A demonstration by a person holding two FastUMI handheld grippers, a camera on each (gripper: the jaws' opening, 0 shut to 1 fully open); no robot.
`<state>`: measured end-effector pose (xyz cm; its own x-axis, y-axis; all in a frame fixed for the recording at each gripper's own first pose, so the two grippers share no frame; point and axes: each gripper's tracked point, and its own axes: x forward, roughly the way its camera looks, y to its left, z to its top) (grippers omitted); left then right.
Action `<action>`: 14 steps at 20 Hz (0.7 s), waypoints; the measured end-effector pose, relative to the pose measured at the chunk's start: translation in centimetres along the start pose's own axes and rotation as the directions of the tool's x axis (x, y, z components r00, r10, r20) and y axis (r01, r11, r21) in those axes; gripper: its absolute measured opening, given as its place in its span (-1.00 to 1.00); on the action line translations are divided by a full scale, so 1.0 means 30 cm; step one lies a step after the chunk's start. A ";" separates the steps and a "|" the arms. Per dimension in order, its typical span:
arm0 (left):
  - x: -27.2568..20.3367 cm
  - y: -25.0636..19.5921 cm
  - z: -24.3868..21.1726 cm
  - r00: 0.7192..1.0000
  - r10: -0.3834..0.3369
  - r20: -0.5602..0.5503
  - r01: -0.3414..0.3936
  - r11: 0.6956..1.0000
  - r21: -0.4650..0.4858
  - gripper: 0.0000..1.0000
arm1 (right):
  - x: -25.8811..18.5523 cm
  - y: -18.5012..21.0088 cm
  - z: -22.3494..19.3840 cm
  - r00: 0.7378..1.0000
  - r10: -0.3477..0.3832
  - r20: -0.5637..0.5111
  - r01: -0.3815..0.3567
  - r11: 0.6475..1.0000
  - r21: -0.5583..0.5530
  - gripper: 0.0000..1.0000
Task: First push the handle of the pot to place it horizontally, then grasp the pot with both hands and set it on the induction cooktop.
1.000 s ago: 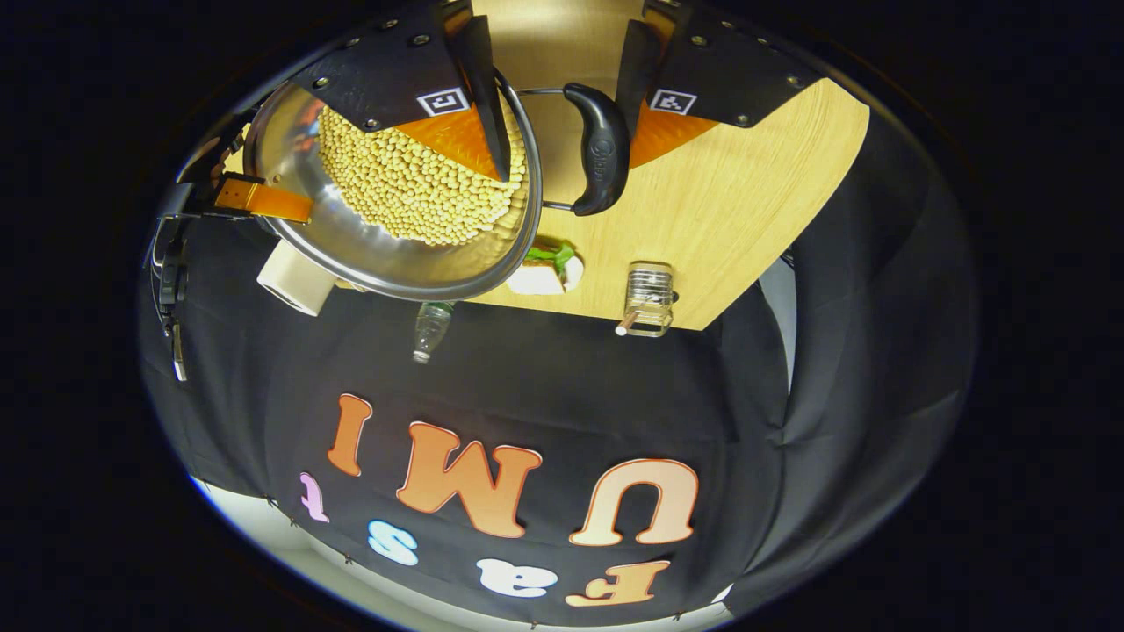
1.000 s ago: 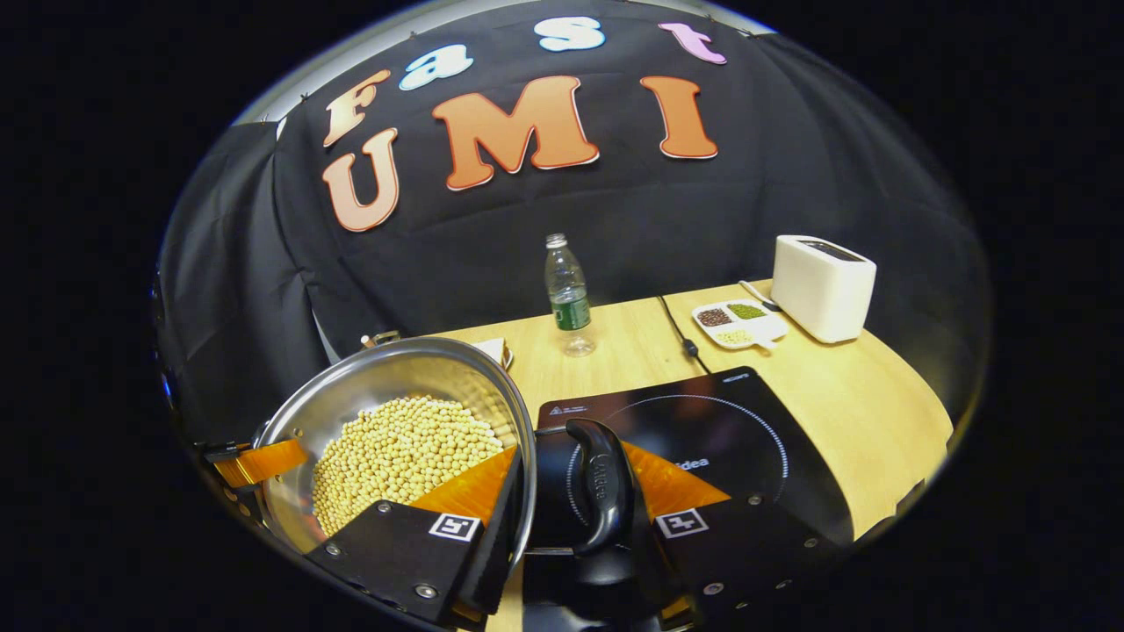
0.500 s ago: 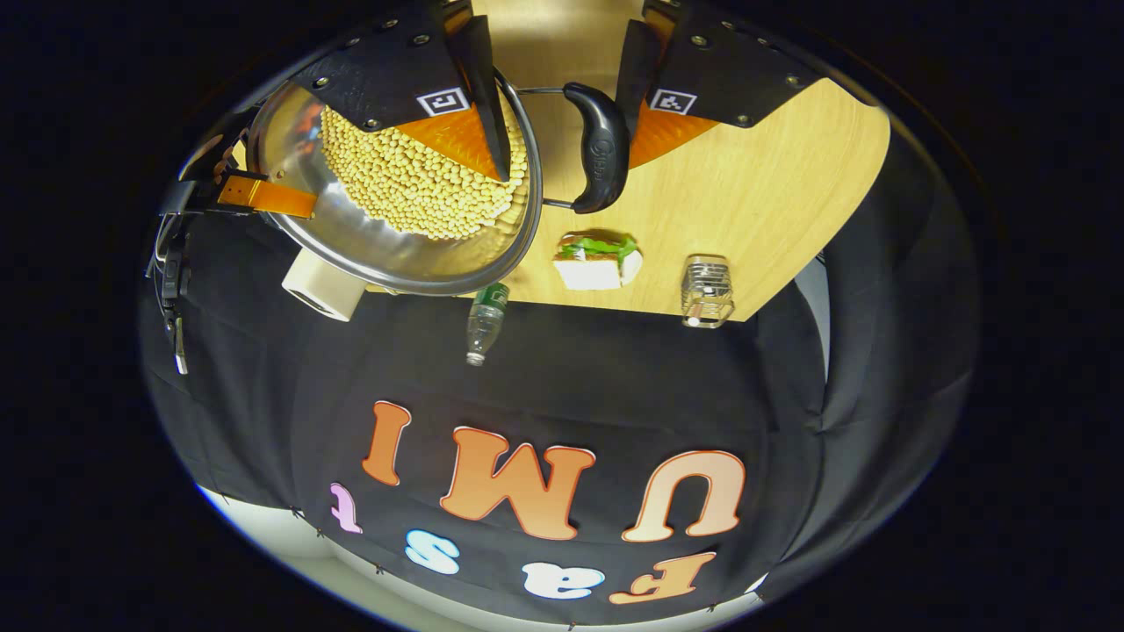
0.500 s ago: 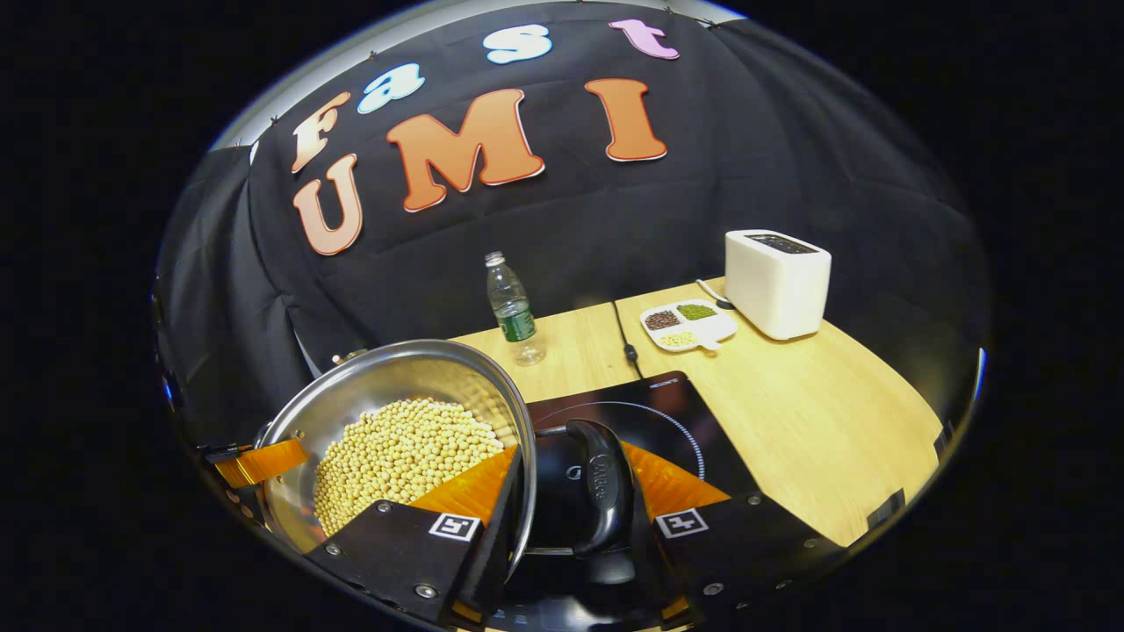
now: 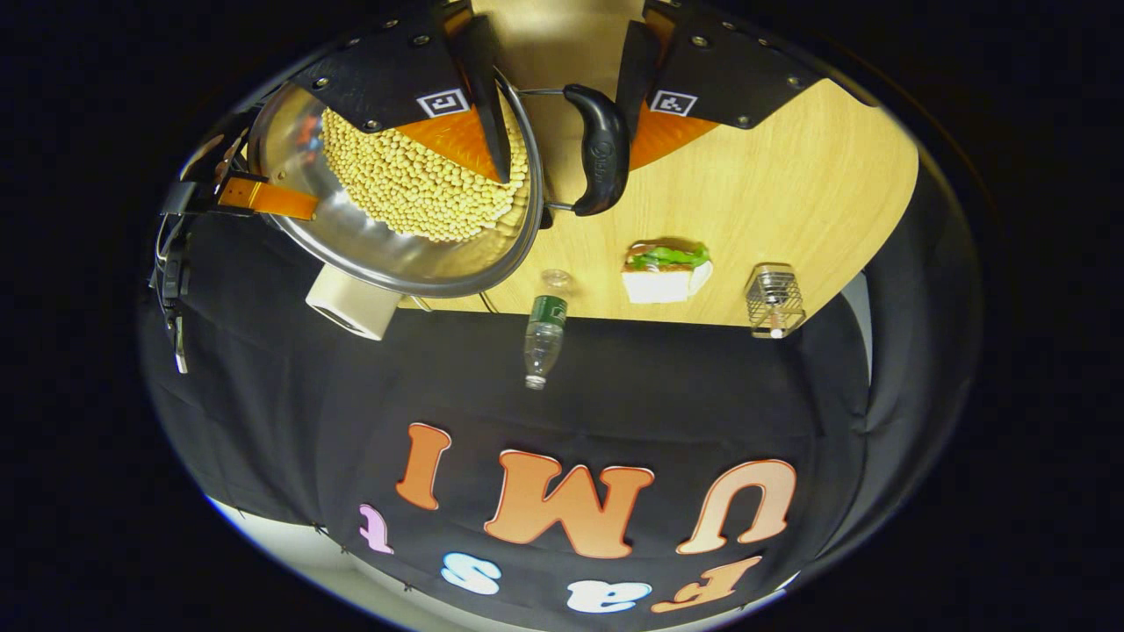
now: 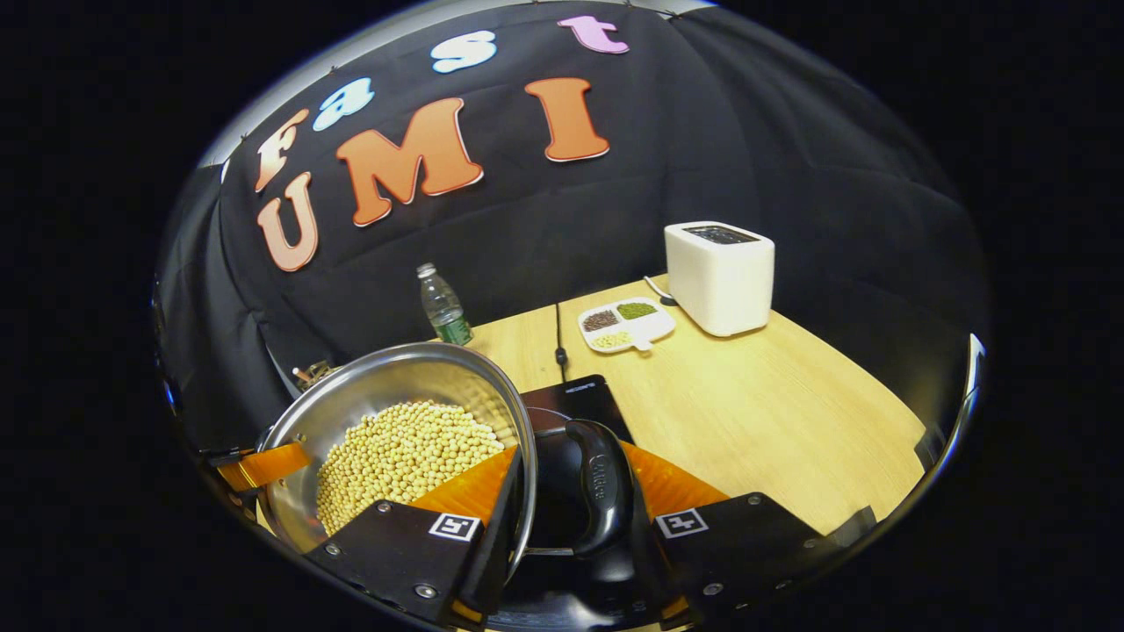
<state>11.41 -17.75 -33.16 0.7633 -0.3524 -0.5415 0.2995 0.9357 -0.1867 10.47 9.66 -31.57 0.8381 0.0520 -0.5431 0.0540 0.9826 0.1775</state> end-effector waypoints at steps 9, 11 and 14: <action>0.140 -0.101 -0.105 0.997 -0.028 -0.065 0.028 1.000 0.009 0.19 | 0.108 -0.135 -0.043 0.999 -0.034 -0.039 0.035 0.999 0.018 0.17; 0.149 -0.108 -0.111 0.997 -0.026 -0.070 0.026 1.000 0.012 0.19 | 0.129 -0.141 -0.058 0.998 -0.036 -0.051 0.037 0.999 0.020 0.17; 0.156 -0.105 -0.121 0.997 -0.030 -0.074 0.030 1.000 0.001 0.18 | 0.138 -0.140 -0.055 0.998 -0.038 -0.045 0.039 0.999 0.020 0.17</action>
<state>11.98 -22.27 -38.07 0.7098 -0.3777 -0.5946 0.3228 0.9247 -0.2020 12.82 6.05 -35.90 0.8102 0.0225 -0.5857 0.0978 0.9801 0.1729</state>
